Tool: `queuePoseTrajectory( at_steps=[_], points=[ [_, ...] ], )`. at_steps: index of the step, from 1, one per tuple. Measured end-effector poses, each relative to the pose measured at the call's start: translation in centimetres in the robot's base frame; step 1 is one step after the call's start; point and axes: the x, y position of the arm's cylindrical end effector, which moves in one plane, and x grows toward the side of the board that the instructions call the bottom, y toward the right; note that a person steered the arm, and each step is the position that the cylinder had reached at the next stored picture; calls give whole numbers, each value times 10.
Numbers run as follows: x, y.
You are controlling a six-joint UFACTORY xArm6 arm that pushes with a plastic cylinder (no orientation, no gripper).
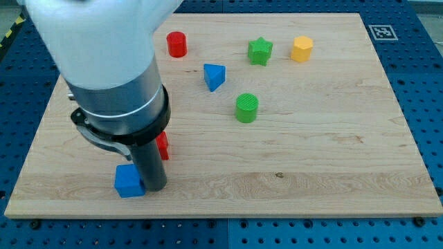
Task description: Slide the red star above the blue cube
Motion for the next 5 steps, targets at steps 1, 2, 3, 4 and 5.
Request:
queuePoseTrajectory(
  at_steps=[1,2,3,4,5],
  points=[
    [1,-33],
    [1,-66],
    [1,-68],
    [4,-37],
    [4,4]
  ],
)
